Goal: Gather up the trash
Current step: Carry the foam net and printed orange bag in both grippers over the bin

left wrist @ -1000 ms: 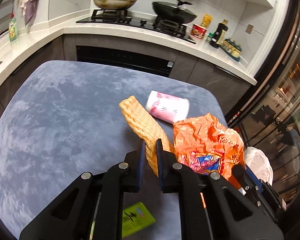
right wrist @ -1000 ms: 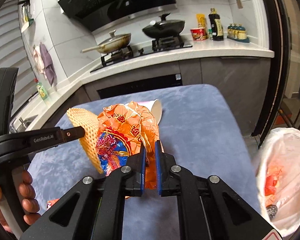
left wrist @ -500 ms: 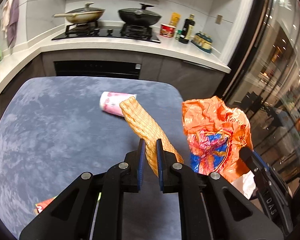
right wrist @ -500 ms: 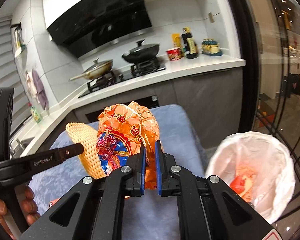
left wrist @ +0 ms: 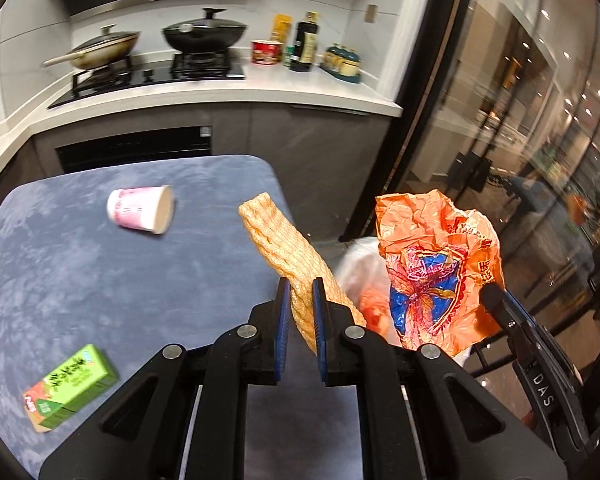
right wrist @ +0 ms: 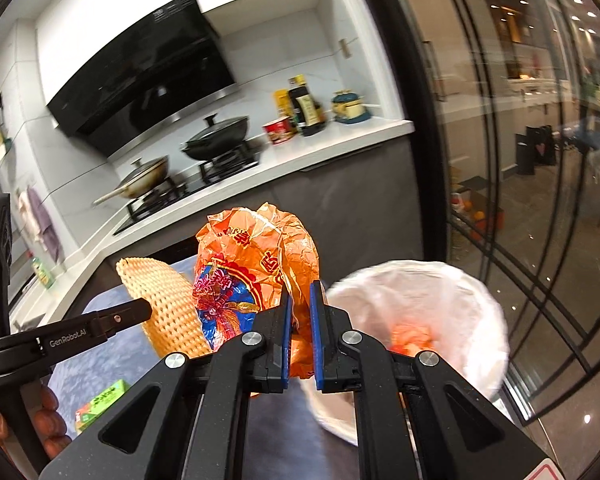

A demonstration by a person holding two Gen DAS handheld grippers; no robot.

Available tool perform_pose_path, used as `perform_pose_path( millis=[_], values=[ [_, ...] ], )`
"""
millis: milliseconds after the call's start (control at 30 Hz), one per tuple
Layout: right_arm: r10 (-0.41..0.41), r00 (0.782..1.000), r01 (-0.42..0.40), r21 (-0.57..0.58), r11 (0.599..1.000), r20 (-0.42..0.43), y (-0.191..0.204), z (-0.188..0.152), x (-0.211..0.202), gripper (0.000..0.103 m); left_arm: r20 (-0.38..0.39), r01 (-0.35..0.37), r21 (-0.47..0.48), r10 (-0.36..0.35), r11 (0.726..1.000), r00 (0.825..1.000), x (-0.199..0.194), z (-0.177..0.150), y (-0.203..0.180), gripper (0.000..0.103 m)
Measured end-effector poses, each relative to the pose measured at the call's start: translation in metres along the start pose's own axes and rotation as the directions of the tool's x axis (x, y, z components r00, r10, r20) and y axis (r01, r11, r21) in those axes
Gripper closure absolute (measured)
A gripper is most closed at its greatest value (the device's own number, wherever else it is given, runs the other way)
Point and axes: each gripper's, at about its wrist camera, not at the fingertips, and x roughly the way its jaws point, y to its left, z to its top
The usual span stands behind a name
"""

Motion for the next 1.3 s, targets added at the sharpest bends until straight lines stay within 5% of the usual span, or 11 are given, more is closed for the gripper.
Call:
perform_pose_path(
  millis=[567, 1300],
  values=[
    [-0.122, 0.991, 0.128, 0.093, 0.987, -0.062, -0.09, -0.024, 0.001, 0.095, -0.081, 0.078, 0.101, -0.07, 0.992, 0.994, 0.05, -0.007, -0.083, 0.092],
    [-0.16, 0.98, 0.175, 0.129, 0.976, -0.121, -0.115, -0.033, 0.031, 0.095, -0.176, 0.087, 0.143, -0.062, 0.986, 0.983, 0.104, -0.017, -0.113, 0.091]
  ],
)
